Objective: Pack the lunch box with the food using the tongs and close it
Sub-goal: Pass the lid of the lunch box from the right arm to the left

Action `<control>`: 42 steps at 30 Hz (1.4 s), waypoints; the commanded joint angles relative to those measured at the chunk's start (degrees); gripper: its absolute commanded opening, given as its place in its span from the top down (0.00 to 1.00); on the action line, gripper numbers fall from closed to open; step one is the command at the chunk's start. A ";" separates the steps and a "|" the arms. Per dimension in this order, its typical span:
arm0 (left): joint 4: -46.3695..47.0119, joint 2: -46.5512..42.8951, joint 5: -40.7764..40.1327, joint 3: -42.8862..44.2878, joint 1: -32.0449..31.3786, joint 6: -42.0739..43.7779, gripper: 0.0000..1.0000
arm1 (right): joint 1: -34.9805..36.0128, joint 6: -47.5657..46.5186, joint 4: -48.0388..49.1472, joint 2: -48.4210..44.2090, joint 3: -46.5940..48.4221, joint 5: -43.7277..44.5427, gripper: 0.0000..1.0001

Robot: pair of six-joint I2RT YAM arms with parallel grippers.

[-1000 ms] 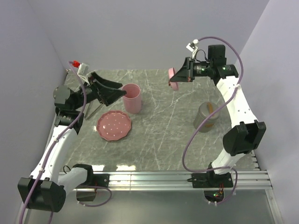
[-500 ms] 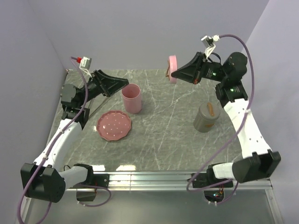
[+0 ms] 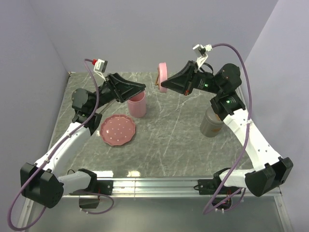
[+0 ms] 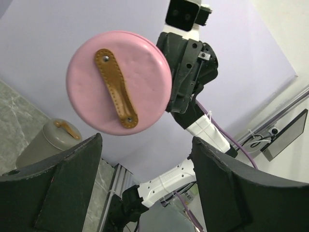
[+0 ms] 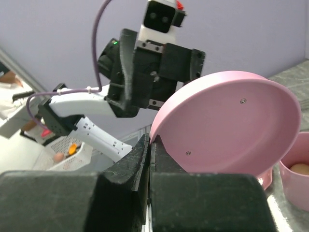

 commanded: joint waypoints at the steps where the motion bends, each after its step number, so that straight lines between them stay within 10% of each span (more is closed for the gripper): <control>1: 1.03 0.80 -2.28 2.91 -0.78 1.21 0.20 | 0.70 2.46 4.50 -0.15 -1.17 3.57 1.00; 14: -4.60 4.40 -6.94 5.73 -1.57 2.27 0.43 | 2.11 4.66 5.74 0.02 -2.58 7.35 1.00; 42: -3.19 7.65 -8.35 5.90 -4.21 -1.86 0.50 | 4.75 6.15 7.84 2.39 -1.53 9.37 1.00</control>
